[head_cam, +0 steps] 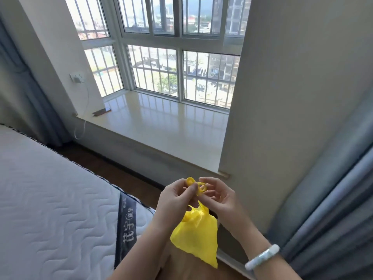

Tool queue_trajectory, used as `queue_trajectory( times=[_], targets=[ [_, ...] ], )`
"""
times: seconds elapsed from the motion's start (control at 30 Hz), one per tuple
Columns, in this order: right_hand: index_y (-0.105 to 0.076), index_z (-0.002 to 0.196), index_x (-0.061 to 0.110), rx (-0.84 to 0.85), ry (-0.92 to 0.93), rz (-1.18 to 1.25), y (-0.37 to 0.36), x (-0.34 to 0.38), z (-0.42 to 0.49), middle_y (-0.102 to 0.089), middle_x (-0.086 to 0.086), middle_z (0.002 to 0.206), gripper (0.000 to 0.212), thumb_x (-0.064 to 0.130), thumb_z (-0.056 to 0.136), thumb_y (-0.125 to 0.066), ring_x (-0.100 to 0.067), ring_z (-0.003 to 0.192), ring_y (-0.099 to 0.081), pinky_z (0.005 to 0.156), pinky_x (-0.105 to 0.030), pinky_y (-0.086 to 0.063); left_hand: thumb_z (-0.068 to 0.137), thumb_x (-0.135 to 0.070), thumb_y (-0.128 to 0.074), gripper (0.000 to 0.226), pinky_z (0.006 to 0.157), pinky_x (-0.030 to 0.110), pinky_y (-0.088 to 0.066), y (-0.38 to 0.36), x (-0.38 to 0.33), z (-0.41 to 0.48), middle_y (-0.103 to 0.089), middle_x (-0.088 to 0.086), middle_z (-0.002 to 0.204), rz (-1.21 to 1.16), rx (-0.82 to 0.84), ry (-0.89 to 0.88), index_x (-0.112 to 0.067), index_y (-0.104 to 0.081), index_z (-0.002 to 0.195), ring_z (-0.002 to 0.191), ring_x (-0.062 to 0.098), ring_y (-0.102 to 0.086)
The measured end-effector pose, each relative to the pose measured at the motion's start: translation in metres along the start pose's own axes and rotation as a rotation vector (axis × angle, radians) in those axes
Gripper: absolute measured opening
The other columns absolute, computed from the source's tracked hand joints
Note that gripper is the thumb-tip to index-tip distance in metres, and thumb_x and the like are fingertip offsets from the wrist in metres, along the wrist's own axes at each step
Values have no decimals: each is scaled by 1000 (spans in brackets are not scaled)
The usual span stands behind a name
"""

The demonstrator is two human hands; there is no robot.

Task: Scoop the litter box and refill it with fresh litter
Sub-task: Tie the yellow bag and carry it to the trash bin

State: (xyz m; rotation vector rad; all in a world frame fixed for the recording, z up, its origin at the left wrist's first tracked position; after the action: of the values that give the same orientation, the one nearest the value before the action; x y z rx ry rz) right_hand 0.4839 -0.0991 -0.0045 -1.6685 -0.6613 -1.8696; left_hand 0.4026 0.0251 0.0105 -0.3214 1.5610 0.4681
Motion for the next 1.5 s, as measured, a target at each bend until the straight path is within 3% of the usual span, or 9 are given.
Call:
queue_trajectory(
  times=[0.17,0.27,0.37,0.57,0.87,1.03,1.23,1.37,1.5],
  targets=[
    [-61,114,29,203,-40,-80,-6,-17,-31,-67,4,107,53,43,66,-78,-14,104,-63,91,-34,-50,93,-23,-57,18,56,28,-54,9,-9,-49,-67,4,66,4,-253,-28,-20,-68,78,61,16,-65],
    [-61,112,33,332,-116,-68,-18,-37,-58,-65,10,110,57,43,59,-81,-14,103,-63,86,-33,-53,92,-26,-57,20,57,35,-56,19,-12,-85,-66,6,66,20,-414,-18,-16,-68,79,61,17,-66],
    [-56,117,33,433,-131,-118,-36,-48,-85,-62,8,114,63,38,59,-81,-11,100,-63,80,-32,-56,91,-30,-59,19,52,32,-51,33,-10,-125,-63,0,63,16,-554,3,-14,-68,84,60,14,-65],
    [-57,116,37,637,-113,-132,-90,-56,-133,-63,10,115,61,41,60,-80,-12,108,-59,90,-38,-51,90,-28,-62,18,53,23,-50,58,-17,-218,-61,-9,58,45,-845,-9,-15,-68,78,60,5,-61],
    [-56,108,44,1095,-66,-186,-205,-41,-233,-67,6,104,56,43,58,-80,-12,101,-62,86,-41,-53,88,-23,-64,19,54,27,-50,103,-20,-399,-55,-6,57,14,-1326,-4,-21,-66,69,60,8,-55],
    [-45,117,45,1359,21,-211,-273,-22,-322,-60,10,114,70,47,56,-79,-1,104,-56,91,-30,-50,91,-20,-61,29,53,23,-49,116,-21,-517,-54,-11,54,-3,-1560,4,-30,-70,64,58,6,-52],
    [-37,114,44,1600,95,-154,-353,-10,-454,-52,20,116,74,10,66,-82,15,101,-50,78,-8,-43,91,-19,-60,26,55,26,-47,124,-18,-671,-70,11,82,-46,-1771,39,-27,-72,70,64,14,-51],
    [-36,123,44,1696,78,-131,-402,-14,-543,-55,14,120,79,20,59,-77,6,105,-53,83,-16,-47,93,-16,-57,18,51,19,-43,124,-16,-770,-61,-10,56,-70,-1905,66,-2,-67,87,56,14,-49],
    [-40,121,38,1782,43,-112,-449,-21,-622,-58,9,117,76,31,54,-74,-4,102,-58,86,-30,-52,92,-21,-60,18,56,26,-49,129,-10,-858,-57,2,67,-24,-2012,126,-6,-70,90,61,8,-53]
  ],
)
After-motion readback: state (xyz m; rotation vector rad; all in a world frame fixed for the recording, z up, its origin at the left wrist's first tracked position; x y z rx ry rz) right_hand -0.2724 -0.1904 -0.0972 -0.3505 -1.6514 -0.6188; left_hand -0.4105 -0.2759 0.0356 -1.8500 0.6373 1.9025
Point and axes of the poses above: each hand's wrist, its own z-axis towards the middle knuckle, its own y-axis out of the back of the hand, x = y × z, the point moved 2 cm from there along z, towards the middle knuckle
